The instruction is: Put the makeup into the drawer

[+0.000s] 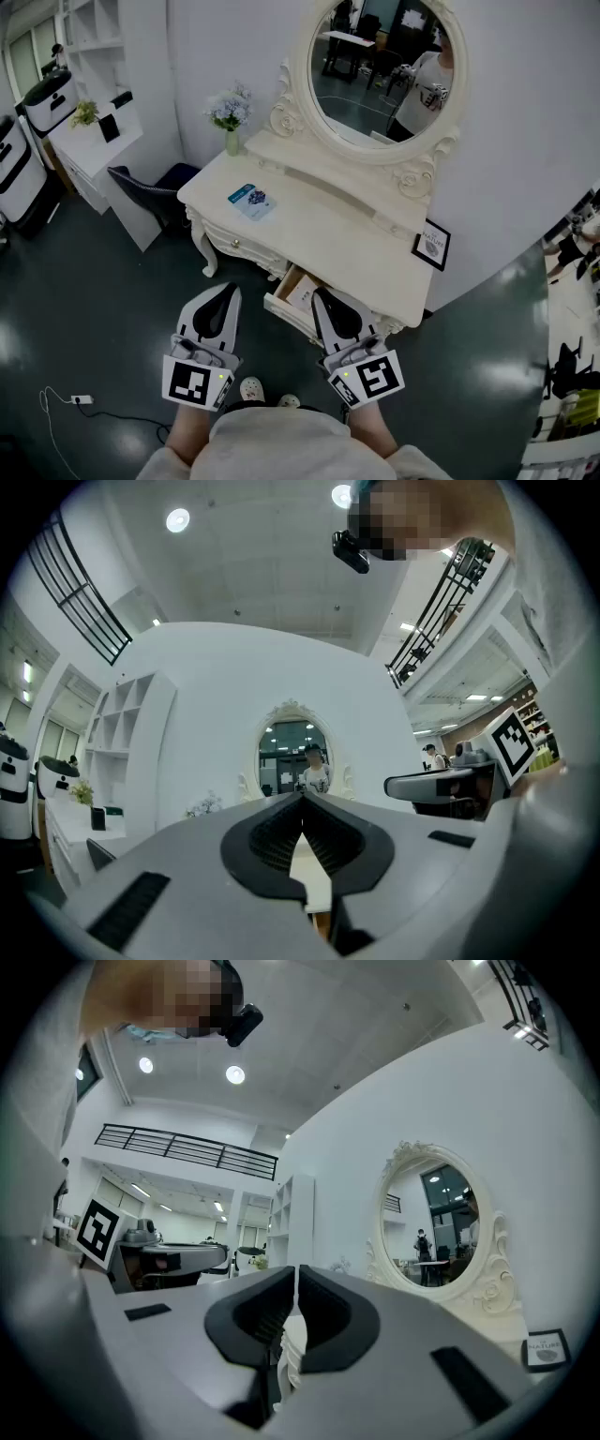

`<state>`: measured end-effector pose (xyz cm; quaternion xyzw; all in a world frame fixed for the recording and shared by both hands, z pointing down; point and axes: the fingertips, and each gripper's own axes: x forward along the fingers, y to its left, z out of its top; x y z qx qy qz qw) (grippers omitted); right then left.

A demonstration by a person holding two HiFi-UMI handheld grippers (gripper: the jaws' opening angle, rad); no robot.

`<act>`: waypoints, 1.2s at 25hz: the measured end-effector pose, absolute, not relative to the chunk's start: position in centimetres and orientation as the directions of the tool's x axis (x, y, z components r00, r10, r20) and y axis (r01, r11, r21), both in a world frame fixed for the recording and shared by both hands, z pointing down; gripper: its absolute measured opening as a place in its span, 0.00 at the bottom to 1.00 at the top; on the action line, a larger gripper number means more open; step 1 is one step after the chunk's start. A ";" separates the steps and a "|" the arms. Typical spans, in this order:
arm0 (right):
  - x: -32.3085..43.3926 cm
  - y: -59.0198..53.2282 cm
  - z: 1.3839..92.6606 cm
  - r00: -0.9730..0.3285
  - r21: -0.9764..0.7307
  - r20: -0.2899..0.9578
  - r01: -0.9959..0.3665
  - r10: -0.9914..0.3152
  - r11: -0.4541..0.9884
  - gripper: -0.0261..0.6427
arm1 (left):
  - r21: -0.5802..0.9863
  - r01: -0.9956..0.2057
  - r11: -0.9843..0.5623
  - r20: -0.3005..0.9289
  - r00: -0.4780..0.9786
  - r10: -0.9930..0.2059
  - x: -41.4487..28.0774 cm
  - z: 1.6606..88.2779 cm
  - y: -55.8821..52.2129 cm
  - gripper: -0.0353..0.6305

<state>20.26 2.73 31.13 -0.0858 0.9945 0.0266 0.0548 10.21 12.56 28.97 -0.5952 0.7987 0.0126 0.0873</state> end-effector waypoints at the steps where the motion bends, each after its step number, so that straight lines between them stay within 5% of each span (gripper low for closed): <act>1: 20.2 2.8 31.1 -0.979 0.044 -0.115 -0.174 -0.169 0.984 0.08 | -0.083 -0.953 0.291 -0.155 -0.277 -0.948 10.1 28.9 12.6 0.07; 23: 14.5 2.1 31.5 -0.974 0.007 -0.112 -0.199 -0.197 0.980 0.08 | -0.089 -0.952 0.292 -0.175 -0.274 -0.946 4.0 29.0 13.2 0.07; 30: 11.6 2.4 31.7 -0.971 0.012 -0.125 -0.204 -0.201 0.979 0.08 | -0.103 -0.957 0.271 -0.061 -0.266 -0.962 1.3 31.5 14.0 0.07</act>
